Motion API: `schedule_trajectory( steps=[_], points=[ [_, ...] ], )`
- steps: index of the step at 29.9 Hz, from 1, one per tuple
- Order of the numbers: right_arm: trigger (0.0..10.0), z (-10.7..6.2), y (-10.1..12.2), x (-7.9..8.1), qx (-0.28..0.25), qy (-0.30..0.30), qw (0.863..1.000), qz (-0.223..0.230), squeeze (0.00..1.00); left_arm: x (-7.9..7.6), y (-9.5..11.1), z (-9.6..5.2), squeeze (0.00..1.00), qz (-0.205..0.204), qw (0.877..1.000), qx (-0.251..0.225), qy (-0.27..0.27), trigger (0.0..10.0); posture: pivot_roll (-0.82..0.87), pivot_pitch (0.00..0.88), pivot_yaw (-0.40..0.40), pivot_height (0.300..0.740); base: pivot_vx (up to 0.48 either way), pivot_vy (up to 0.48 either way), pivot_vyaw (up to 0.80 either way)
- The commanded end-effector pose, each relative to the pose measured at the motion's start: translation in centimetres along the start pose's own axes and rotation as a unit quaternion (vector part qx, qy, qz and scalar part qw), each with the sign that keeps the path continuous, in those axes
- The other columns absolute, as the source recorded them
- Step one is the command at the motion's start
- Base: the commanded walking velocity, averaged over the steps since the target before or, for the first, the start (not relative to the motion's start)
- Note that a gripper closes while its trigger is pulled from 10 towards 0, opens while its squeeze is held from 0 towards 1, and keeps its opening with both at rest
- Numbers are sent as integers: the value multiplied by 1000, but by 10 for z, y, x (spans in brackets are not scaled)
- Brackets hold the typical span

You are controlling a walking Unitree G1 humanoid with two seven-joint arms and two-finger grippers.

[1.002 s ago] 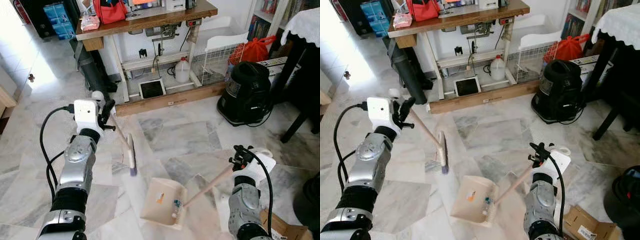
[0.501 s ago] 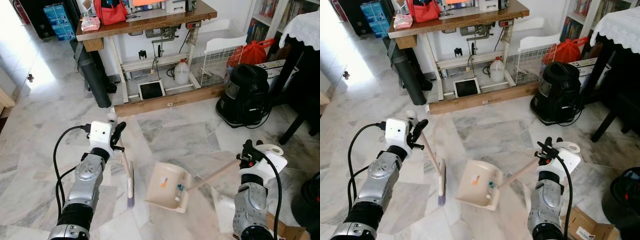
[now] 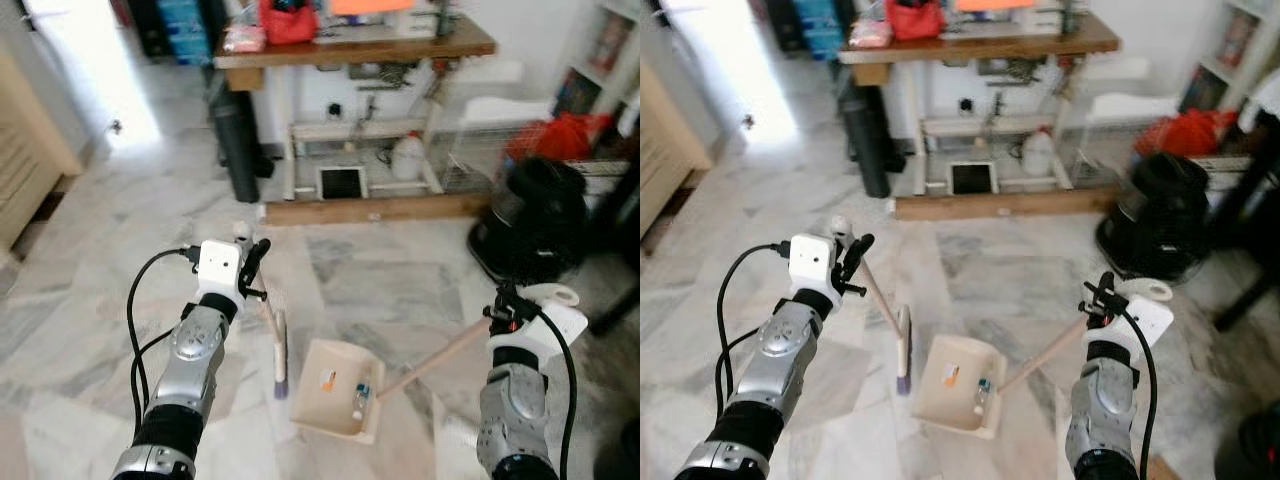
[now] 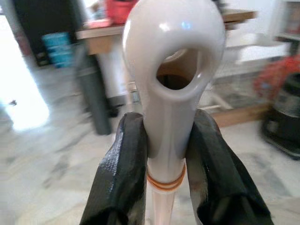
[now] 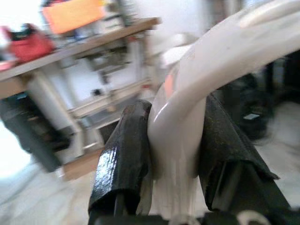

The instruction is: Sweep floor

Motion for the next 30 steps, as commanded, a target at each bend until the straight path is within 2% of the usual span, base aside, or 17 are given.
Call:
schedule_trajectory(
  steps=[1, 4, 17, 30],
  points=[
    [10000, 7, 16, 10, -32, 10, 999, 15, 0, 10, 9, 3, 0, 11, 1000, -21, 16, 10000, -85, 0, 39, 740, 0, 0, 800],
    [10000, 6, 17, 13, -32, 16, 999, 16, 0, 15, 5, 1, 0, 17, 1000, -15, 21, 10000, -86, 0, 40, 740, 0, 0, 800],
    [10000, 3, 13, 24, -21, 28, 999, 27, 0, 21, 1, -3, 0, 26, 999, -5, 27, 10000, -76, 0, 51, 740, 0, 0, 800],
    [10000, 3, 12, 27, -11, 34, 999, 29, 0, 23, -3, -8, 0, 31, 999, 3, 28, 10000, -68, 0, 49, 740, 0, 0, 800]
  ],
)
Point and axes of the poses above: a point about 5 cm out from each wrist's last joint towards the gripper, its own z axis pointing out of the wrist towards the gripper, its own y axis along the axis of the wrist's last joint, x = y × z, the point moved 4 cm from there along z, pointing out of the wrist towards the gripper, and after that the axes turned 13 degrees about z, right-handed, at the moved point
